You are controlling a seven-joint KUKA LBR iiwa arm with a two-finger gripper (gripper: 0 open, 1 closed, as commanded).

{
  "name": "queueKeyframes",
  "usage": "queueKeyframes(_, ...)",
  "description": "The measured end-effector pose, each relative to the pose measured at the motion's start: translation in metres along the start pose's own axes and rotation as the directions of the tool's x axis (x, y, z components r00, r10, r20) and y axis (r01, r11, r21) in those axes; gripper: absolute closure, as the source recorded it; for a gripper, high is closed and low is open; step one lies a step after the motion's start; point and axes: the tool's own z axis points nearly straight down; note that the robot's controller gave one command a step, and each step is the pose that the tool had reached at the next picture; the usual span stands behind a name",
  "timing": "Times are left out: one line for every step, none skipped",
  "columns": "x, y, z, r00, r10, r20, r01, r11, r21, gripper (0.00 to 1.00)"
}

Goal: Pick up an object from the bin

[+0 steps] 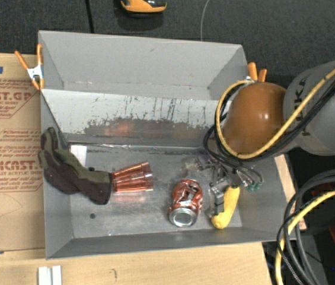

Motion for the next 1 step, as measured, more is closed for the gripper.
queueKeyframes(-0.0014,0.0016,0.0361,0.977,-0.215,-0.002,0.215,0.977,-0.003,1.0)
